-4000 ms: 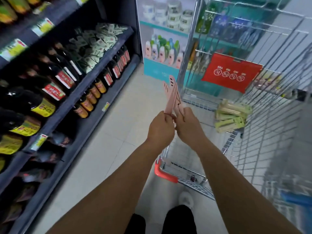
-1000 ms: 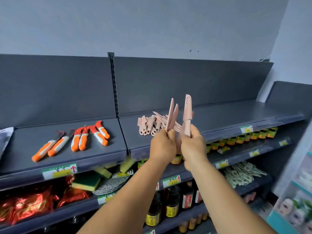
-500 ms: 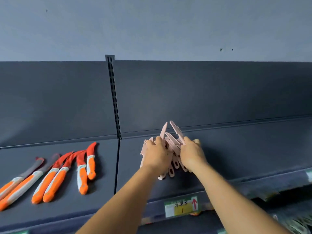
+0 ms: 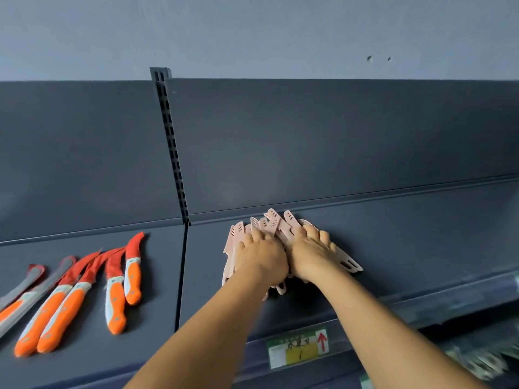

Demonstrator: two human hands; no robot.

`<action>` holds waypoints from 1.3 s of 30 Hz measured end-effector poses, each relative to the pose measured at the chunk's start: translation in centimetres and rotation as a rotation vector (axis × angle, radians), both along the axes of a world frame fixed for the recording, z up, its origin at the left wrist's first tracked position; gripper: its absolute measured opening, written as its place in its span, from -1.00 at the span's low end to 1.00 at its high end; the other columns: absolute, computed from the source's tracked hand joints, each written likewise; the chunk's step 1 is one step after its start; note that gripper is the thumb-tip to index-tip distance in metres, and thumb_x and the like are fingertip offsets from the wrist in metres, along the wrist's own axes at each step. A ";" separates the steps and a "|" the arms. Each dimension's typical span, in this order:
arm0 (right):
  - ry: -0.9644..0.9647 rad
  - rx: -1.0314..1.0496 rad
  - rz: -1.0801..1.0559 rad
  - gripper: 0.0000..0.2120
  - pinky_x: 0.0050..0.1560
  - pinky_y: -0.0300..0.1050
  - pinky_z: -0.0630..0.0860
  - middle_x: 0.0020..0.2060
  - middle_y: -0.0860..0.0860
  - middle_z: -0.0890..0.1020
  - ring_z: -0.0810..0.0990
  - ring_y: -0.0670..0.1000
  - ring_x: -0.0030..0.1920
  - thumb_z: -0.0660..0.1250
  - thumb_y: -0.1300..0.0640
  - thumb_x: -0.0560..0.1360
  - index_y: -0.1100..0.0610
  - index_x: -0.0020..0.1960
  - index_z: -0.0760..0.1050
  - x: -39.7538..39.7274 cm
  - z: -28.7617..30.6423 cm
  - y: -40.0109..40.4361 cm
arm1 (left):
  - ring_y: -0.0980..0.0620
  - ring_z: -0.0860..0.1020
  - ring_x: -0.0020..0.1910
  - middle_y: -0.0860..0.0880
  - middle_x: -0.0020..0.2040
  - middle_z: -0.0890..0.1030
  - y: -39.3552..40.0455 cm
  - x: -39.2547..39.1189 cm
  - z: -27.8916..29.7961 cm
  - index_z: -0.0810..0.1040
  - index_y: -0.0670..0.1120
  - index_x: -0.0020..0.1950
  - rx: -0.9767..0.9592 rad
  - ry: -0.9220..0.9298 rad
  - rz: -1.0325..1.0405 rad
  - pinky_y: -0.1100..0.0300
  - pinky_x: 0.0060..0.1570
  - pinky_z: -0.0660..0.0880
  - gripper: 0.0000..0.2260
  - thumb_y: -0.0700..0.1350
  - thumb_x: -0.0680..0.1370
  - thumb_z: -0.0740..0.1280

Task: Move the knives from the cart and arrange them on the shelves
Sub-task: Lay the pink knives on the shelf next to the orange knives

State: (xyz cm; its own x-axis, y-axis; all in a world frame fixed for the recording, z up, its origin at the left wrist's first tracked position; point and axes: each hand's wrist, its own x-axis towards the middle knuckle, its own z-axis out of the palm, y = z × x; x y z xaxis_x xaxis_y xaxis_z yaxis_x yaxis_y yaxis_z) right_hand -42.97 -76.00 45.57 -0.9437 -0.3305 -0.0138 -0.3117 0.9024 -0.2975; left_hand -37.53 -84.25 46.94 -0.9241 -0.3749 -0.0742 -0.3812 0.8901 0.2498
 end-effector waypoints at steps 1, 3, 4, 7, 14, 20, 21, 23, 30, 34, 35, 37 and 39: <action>0.020 -0.018 -0.006 -0.48 0.45 0.03 0.09 0.52 -0.02 0.06 0.07 0.11 0.46 0.08 -0.03 0.60 0.05 0.51 0.07 0.3 0.2 0.2 | -0.16 0.02 0.53 -0.19 0.54 0.05 -0.1 0.1 0.2 0.01 -0.21 0.55 0.003 0.019 -0.008 -0.03 0.47 0.04 -0.38 -0.01 0.58 0.17; 0.076 -0.040 -0.001 -0.51 0.43 0.03 0.08 0.52 -0.04 0.07 0.09 0.09 0.47 -0.01 -0.05 0.63 0.04 0.52 0.05 1.3 0.8 0.9 | -0.14 -0.02 0.54 -0.17 0.55 0.04 -0.1 0.8 0.6 -0.02 -0.20 0.56 -0.007 0.067 -0.034 -0.01 0.49 -0.01 -0.35 0.03 0.59 0.17; 0.101 -0.043 0.006 -0.52 0.42 0.03 0.08 0.52 -0.06 0.08 0.09 0.07 0.48 -0.03 -0.05 0.64 0.03 0.53 0.04 2.0 1.1 1.4 | -0.13 -0.03 0.54 -0.17 0.56 0.03 -0.1 1.3 0.8 -0.03 -0.20 0.56 -0.024 0.092 -0.057 0.01 0.50 -0.04 -0.36 0.02 0.59 0.17; 0.185 -0.074 0.025 -0.56 0.40 0.02 0.10 0.51 -0.10 0.14 0.13 0.03 0.47 -0.06 -0.01 0.64 -0.04 0.52 0.07 5.0 2.2 3.1 | -0.11 0.08 0.52 -0.13 0.54 0.14 0.4 3.5 1.2 0.08 -0.15 0.55 -0.081 0.216 -0.146 0.03 0.49 0.03 -0.45 -0.08 0.59 0.14; 0.263 -0.110 -0.105 -0.55 0.43 -0.02 0.05 0.49 -0.12 0.21 0.13 -0.02 0.48 -0.02 -0.07 0.64 -0.07 0.51 0.13 16.2 1.6 8.0 | -0.11 0.42 0.25 -0.09 0.26 0.49 3.8 13.2 0.1 0.39 -0.09 0.34 -0.027 0.465 -0.346 0.07 0.17 0.35 -0.69 -0.07 0.60 0.14; 0.116 -0.126 -0.253 -0.52 0.43 0.01 0.03 0.50 -0.10 0.18 0.12 0.01 0.49 -0.01 -0.11 0.63 -0.06 0.53 0.09 27.6 -2.6 12.2 | -0.10 0.44 0.26 -0.09 0.27 0.50 7.1 22.5 -3.8 0.34 -0.10 0.40 0.030 0.418 -0.523 0.09 0.19 0.35 -0.61 -0.03 0.60 0.15; 0.090 -0.130 -0.282 -0.51 0.43 0.01 0.03 0.50 -0.10 0.18 0.13 0.01 0.49 -0.01 -0.12 0.63 -0.06 0.53 0.09 29.4 -3.5 12.9 | -0.09 0.43 0.28 -0.09 0.29 0.48 7.7 24.0 -4.6 0.32 -0.10 0.43 0.038 0.395 -0.550 0.10 0.22 0.34 -0.59 -0.02 0.60 0.15; 0.038 -0.135 -0.361 -0.51 0.43 -0.02 0.05 0.50 -0.09 0.20 0.14 0.00 0.48 0.01 -0.12 0.63 -0.05 0.53 0.10 33.2 -5.7 14.6 | -0.08 0.40 0.31 -0.08 0.33 0.45 9.2 27.1 -6.3 0.28 -0.09 0.46 0.071 0.335 -0.602 0.11 0.27 0.32 -0.57 -0.01 0.60 0.15; -0.144 -0.133 -0.622 -0.49 0.42 -0.06 0.11 0.49 -0.02 0.26 0.20 0.02 0.47 0.02 -0.11 0.62 0.01 0.53 0.11 44.1 -12.1 21.5 | -0.09 0.44 0.28 -0.08 0.29 0.48 16.2 35.0 -13.2 0.33 -0.04 0.42 0.125 0.096 -0.769 0.09 0.21 0.38 -0.59 0.03 0.59 0.16; -0.218 -0.159 -0.763 -0.49 0.45 -0.01 0.10 0.49 -0.01 0.25 0.20 0.03 0.48 0.00 -0.12 0.62 0.02 0.53 0.12 49.1 -15.0 25.5 | -0.06 0.32 0.40 -0.05 0.44 0.35 21.1 38.7 -16.3 0.20 -0.04 0.51 0.133 -0.026 -0.908 0.13 0.34 0.27 -0.53 0.03 0.61 0.14; -0.228 -0.166 -0.795 -0.49 0.45 0.00 0.10 0.49 0.00 0.25 0.20 0.04 0.48 0.01 -0.12 0.63 0.02 0.53 0.12 50.3 -15.6 26.6 | -0.04 0.30 0.42 -0.03 0.46 0.32 22.5 39.6 -16.9 0.17 -0.03 0.53 0.138 -0.052 -0.940 0.15 0.36 0.24 -0.52 0.03 0.62 0.12; -0.246 -0.175 -0.859 -0.49 0.44 0.01 0.10 0.50 0.00 0.25 0.20 0.04 0.48 0.02 -0.12 0.63 0.03 0.53 0.13 52.4 -16.8 28.8 | -0.01 0.28 0.43 -0.02 0.48 0.30 25.2 41.3 -18.0 0.15 -0.04 0.54 0.136 -0.087 -1.014 0.16 0.40 0.19 -0.52 0.03 0.63 0.11; -0.262 -0.193 -0.925 -0.49 0.46 0.02 0.09 0.50 0.00 0.24 0.20 0.04 0.49 0.02 -0.11 0.63 0.03 0.52 0.13 54.4 -17.9 31.2 | 0.01 0.29 0.42 -0.01 0.47 0.31 28.1 42.8 -19.1 0.14 -0.05 0.54 0.130 -0.120 -1.086 0.17 0.40 0.17 -0.51 0.04 0.63 0.11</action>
